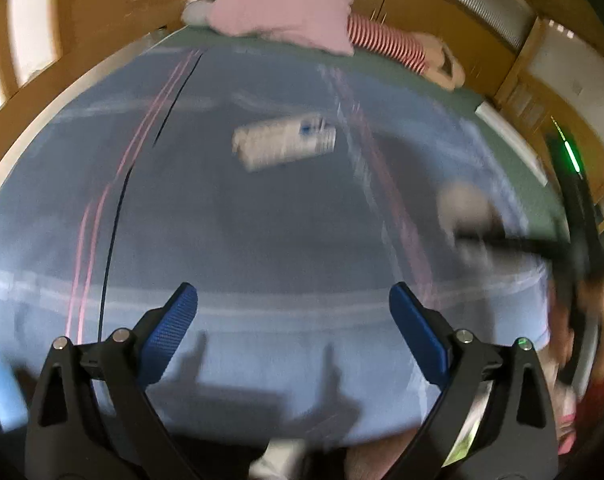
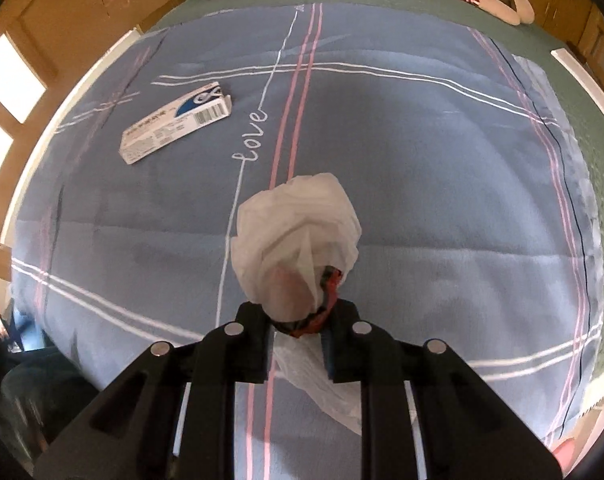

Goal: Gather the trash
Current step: 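Grasp the white ointment box with the left tool while the right tool holds the bag, then carry the ointment box and the white bag over the bin with both tools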

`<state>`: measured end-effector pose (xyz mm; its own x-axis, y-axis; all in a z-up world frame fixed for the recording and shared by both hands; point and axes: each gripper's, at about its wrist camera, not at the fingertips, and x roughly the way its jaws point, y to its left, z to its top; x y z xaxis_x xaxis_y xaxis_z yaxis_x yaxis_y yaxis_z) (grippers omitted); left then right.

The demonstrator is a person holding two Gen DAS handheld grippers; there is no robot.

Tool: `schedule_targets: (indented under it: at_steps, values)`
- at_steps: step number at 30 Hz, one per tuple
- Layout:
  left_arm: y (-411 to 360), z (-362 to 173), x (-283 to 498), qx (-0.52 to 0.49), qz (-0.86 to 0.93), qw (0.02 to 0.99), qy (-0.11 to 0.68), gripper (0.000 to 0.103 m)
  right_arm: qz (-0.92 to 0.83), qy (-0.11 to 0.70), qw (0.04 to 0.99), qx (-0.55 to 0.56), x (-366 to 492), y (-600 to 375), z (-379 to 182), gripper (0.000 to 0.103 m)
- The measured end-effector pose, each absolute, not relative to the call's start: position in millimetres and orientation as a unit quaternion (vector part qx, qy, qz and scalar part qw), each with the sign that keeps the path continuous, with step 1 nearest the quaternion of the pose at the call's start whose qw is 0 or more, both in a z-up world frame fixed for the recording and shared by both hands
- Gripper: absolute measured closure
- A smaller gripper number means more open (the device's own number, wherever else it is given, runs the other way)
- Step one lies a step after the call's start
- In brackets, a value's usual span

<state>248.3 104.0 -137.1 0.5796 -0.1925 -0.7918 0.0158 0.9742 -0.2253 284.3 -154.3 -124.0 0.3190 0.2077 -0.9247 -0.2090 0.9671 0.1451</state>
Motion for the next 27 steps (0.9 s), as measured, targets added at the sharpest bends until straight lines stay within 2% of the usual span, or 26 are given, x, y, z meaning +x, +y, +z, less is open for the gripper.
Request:
schedule_targets:
  at_steps: [4, 8, 10, 13, 15, 17, 18, 19, 22, 27]
  values:
    - [104, -138, 334, -0.070, -0.071, 0.890, 0.444, 0.003, 0.125, 0.548, 0.827, -0.008, 252, -168, -98, 0.083]
    - [85, -168, 402, 0.051, -0.081, 0.891, 0.443, 0.003, 0.113, 0.545, 0.831, 0.007, 216, -184, -87, 0.083]
    - [82, -195, 434, 0.092, -0.079, 0.875, 0.469, 0.003, 0.101, 0.542, 0.834, 0.017, 198, -192, -84, 0.083]
    - [87, -226, 460, 0.062, -0.111, 0.845, 0.519, 0.003, 0.076, 0.535, 0.840, 0.046, 171, -205, -83, 0.083]
    - [87, -228, 458, 0.056, -0.120, 0.859, 0.494, 0.004, 0.054, 0.531, 0.843, 0.064, 160, -211, -88, 0.083]
    - [86, -228, 456, 0.075, -0.123, 0.859, 0.492, 0.016, 0.046, 0.530, 0.843, 0.076, 156, -213, -91, 0.083]
    - [87, -224, 453, 0.078, -0.124, 0.862, 0.485, 0.033, 0.050, 0.531, 0.842, 0.082, 157, -213, -93, 0.083]
    - [90, -220, 451, 0.068, -0.129, 0.862, 0.485, 0.043, 0.052, 0.533, 0.840, 0.085, 158, -212, -95, 0.083]
    - [93, -213, 433, 0.044, -0.124, 0.863, 0.487, 0.052, 0.059, 0.529, 0.843, 0.083, 159, -207, -94, 0.083]
    - [85, -193, 378, 0.063, -0.089, 0.874, 0.473, 0.055, 0.072, 0.511, 0.851, 0.093, 150, -201, -88, 0.083]
